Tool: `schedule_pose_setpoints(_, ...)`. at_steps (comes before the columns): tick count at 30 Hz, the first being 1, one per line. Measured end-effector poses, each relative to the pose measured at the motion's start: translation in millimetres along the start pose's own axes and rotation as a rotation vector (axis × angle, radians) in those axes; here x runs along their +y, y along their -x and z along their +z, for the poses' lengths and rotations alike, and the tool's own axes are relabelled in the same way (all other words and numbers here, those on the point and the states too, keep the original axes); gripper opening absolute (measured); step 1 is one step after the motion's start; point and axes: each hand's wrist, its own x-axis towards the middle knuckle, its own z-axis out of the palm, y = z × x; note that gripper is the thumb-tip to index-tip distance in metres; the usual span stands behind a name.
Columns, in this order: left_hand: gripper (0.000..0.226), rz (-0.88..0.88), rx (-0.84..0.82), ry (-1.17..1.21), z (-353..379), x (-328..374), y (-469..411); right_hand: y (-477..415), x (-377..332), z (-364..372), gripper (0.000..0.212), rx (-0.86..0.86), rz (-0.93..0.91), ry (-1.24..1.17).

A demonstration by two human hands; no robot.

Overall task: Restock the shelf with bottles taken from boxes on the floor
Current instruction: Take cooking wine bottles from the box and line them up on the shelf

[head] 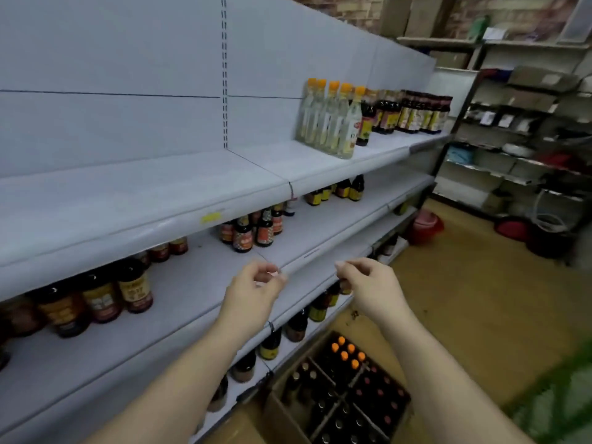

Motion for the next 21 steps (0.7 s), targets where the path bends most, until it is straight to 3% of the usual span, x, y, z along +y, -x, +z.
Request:
schedule_pose_setpoints(13,0.014,-0.147,-0.252,-0.087,136,-71,-128,-128,115,-18,0.016,0.14,0.292,0.069)
schedule_pose_setpoints(21,0.02,-0.272,-0.332,-0.213,175,-154,-195,-198,195,7,0.015,0.052,0.496,0.11)
